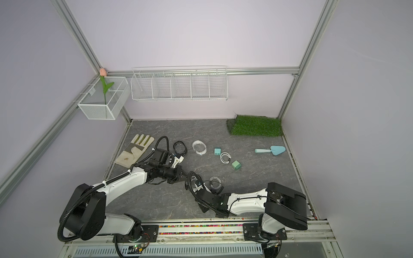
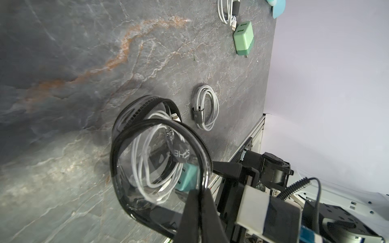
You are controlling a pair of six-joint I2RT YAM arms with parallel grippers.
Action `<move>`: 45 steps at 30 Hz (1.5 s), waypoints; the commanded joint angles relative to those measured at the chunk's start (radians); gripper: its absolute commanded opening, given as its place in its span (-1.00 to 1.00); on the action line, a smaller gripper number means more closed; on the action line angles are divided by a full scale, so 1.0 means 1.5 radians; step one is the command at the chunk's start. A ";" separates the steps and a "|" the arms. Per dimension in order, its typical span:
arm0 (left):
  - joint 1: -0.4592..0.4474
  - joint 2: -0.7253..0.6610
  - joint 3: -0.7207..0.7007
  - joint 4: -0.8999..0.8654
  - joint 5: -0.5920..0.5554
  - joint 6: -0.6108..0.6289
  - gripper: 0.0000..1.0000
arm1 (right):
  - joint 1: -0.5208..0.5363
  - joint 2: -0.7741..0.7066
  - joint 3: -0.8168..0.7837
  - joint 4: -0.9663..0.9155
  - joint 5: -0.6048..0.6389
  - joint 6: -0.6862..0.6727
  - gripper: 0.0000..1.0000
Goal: Pack away charging kits
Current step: Pick up the plug from the center of the board, then place the plug in the storage bag.
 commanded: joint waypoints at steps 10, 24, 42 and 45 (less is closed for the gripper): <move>0.004 -0.023 0.001 -0.011 -0.007 0.022 -1.00 | 0.017 -0.072 0.032 -0.061 0.069 0.024 -0.46; 0.004 -0.040 -0.044 0.066 0.009 -0.005 -1.00 | -0.072 -0.123 0.082 -0.036 0.029 0.090 -0.52; 0.004 -0.019 -0.114 0.246 0.055 -0.080 -1.00 | -0.076 0.087 0.145 0.038 0.081 0.187 -0.63; 0.004 -0.035 -0.115 0.232 0.050 -0.076 -1.00 | -0.076 0.109 0.152 0.034 0.116 0.194 -0.63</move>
